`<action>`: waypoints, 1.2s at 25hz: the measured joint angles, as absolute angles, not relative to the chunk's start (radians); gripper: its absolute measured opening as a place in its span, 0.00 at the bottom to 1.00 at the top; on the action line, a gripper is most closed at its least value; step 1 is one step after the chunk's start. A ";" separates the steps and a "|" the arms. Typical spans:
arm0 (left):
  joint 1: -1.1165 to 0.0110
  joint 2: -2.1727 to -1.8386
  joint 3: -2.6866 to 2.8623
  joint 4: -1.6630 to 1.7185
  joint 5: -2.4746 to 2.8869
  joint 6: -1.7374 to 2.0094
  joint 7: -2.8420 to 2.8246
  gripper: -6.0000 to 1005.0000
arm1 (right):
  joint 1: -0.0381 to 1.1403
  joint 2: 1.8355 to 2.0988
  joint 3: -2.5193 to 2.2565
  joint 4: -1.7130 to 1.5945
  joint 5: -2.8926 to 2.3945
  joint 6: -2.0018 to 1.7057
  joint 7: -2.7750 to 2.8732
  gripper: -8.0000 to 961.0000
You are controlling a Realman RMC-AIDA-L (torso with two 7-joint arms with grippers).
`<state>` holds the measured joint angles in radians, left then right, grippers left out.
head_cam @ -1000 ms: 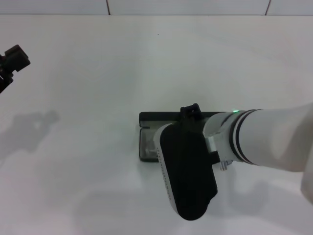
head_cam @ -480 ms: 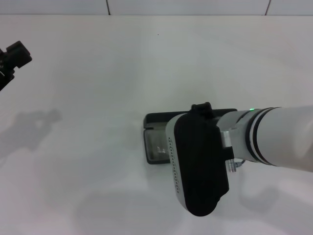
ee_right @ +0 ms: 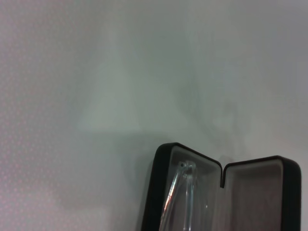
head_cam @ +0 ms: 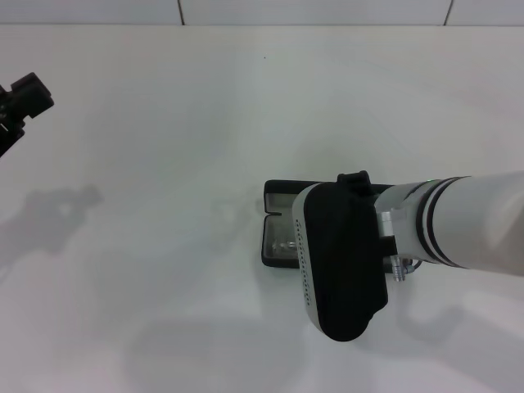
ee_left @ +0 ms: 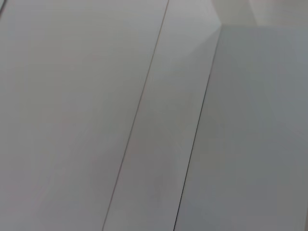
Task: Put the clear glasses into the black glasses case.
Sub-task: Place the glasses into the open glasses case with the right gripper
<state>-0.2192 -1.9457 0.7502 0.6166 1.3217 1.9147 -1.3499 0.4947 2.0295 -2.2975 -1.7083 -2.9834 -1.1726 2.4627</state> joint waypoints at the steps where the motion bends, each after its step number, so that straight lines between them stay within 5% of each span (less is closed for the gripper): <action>1: -0.217 -1.946 0.750 0.617 1.321 1.915 -1.350 0.12 | 0.495 2.029 -2.297 -1.705 -2.983 -1.169 2.463 0.34; 30: -0.216 -1.945 0.752 0.617 1.323 1.935 -1.365 0.13 | 0.485 2.030 -2.317 -1.746 -2.939 -1.177 2.464 0.34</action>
<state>-0.2165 -1.9447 0.7516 0.6166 1.3232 1.9350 -1.3654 0.4851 2.0295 -2.3172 -1.7456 -2.9394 -1.1773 2.4636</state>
